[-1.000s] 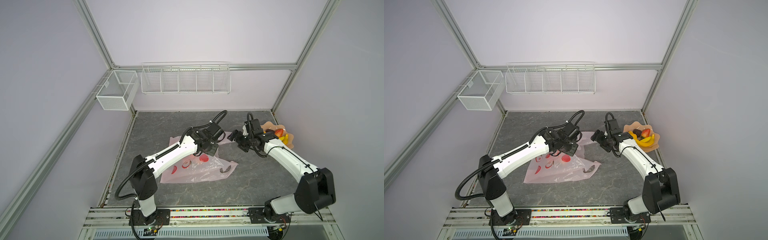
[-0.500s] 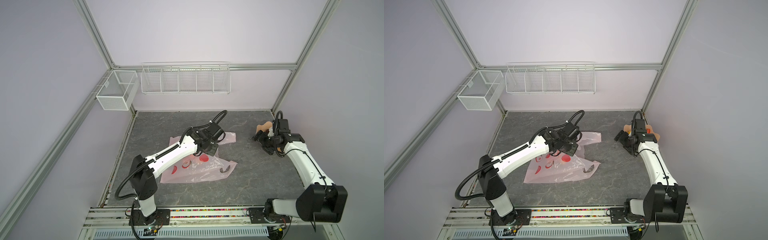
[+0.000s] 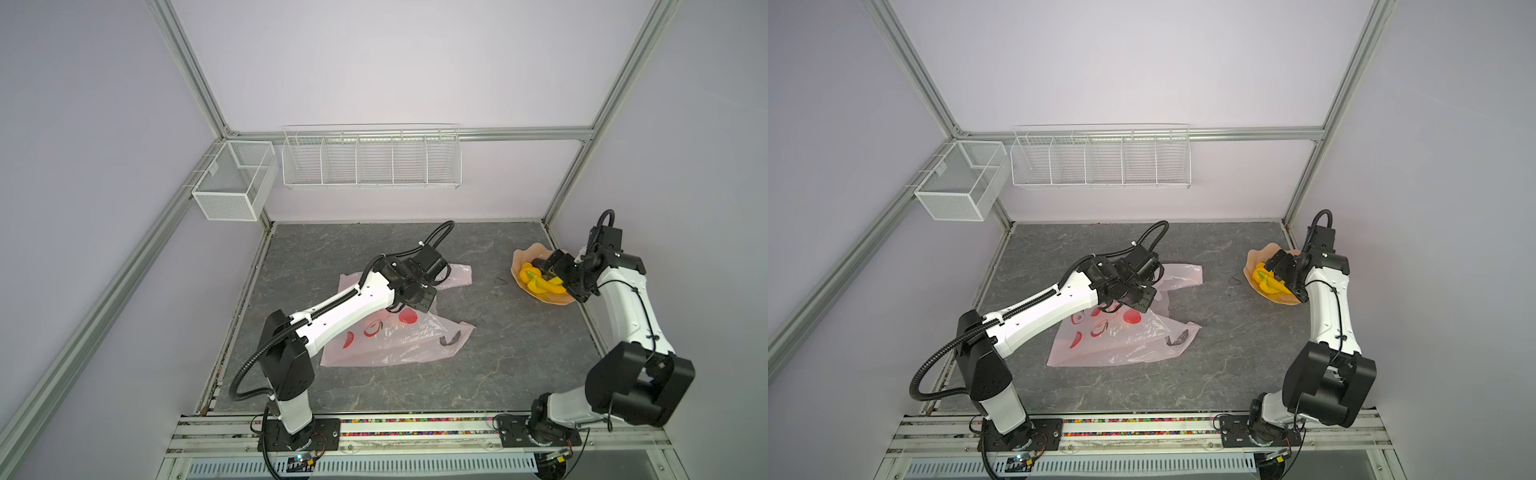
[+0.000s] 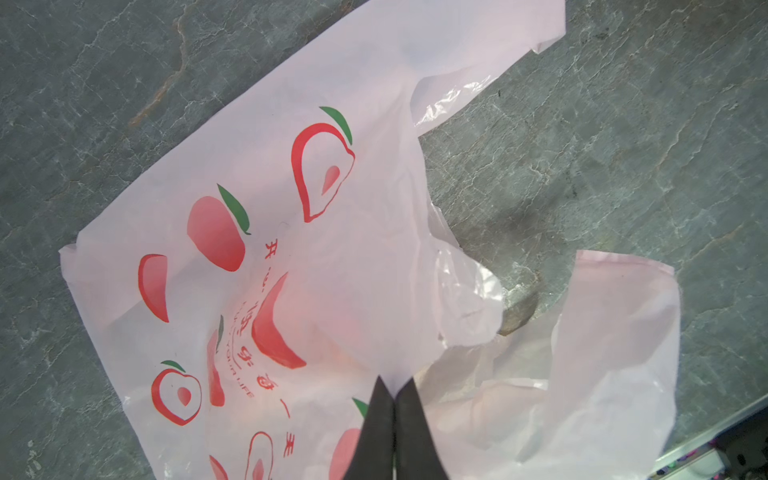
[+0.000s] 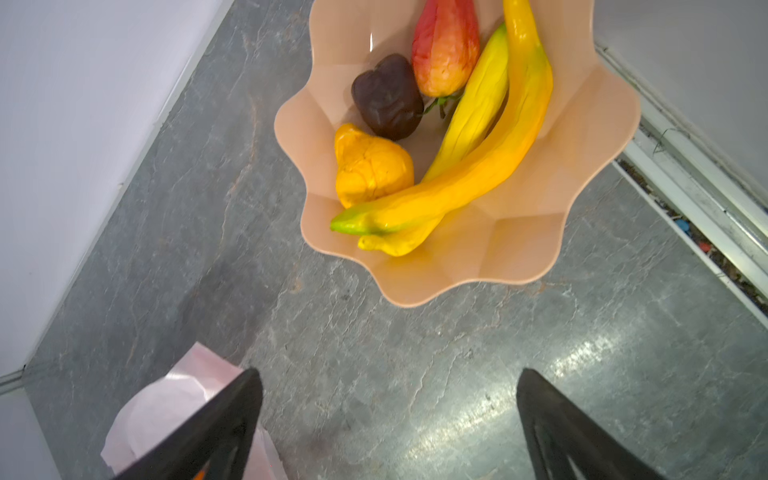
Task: Place the fruits into the plastic bag
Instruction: 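Lower the open right gripper over the dark brown fruit in the bowl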
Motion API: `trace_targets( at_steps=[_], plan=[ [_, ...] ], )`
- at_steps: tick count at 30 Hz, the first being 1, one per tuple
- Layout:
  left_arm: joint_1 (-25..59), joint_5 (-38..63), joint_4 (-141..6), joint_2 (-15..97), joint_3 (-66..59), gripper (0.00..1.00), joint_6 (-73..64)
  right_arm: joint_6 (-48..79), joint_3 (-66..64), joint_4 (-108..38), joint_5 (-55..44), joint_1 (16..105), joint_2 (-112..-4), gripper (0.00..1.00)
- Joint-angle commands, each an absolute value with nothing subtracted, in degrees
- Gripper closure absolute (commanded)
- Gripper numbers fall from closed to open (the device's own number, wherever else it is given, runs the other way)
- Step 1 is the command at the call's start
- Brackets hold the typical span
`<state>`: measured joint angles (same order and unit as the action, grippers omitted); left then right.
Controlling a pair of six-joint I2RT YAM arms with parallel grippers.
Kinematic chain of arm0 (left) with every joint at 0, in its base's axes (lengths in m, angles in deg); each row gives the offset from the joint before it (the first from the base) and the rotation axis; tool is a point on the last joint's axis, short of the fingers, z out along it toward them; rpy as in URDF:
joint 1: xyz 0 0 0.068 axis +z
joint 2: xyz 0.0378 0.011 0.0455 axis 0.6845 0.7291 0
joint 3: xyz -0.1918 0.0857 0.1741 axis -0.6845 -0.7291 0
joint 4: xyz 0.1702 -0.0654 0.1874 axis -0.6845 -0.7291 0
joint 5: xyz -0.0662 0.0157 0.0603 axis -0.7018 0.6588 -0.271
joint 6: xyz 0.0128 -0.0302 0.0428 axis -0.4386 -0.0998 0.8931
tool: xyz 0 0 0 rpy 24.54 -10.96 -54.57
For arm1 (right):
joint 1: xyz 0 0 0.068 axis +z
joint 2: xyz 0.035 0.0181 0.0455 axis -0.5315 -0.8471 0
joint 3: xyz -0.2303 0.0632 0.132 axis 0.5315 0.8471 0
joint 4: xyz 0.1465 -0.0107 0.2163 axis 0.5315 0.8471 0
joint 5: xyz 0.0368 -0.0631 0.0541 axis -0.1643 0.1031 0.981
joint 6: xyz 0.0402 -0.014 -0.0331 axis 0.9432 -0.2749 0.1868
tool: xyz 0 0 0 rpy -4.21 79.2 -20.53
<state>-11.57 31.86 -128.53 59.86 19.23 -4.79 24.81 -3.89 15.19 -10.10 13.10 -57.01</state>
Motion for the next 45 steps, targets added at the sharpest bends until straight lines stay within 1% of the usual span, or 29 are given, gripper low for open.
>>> trace_targets(
  at_steps=[1,9,19,34,45],
  plan=[
    [-11.79,31.18,-127.98,58.08,18.08,1.0,-5.06,21.95,-8.84,16.52,-11.22,12.46,-62.37,0.01],
    [-11.74,30.61,-126.56,57.36,16.45,1.0,-6.37,21.33,-19.74,18.29,-12.07,12.46,-76.6,0.09],
    [-11.74,29.13,-126.08,58.62,17.7,1.0,-6.61,19.9,-31.24,22.39,-13.41,14.42,-89.18,0.13],
    [-11.74,27.81,-126.6,60.82,20.67,1.0,-6.32,23.69,-41.76,26.01,-18.54,16.44,-99.86,0.14],
    [-11.74,27.74,-127.12,60.61,20.68,1.0,-6.32,24.93,-49.54,28.67,-20.93,17.32,-105.51,0.19]
  ],
)
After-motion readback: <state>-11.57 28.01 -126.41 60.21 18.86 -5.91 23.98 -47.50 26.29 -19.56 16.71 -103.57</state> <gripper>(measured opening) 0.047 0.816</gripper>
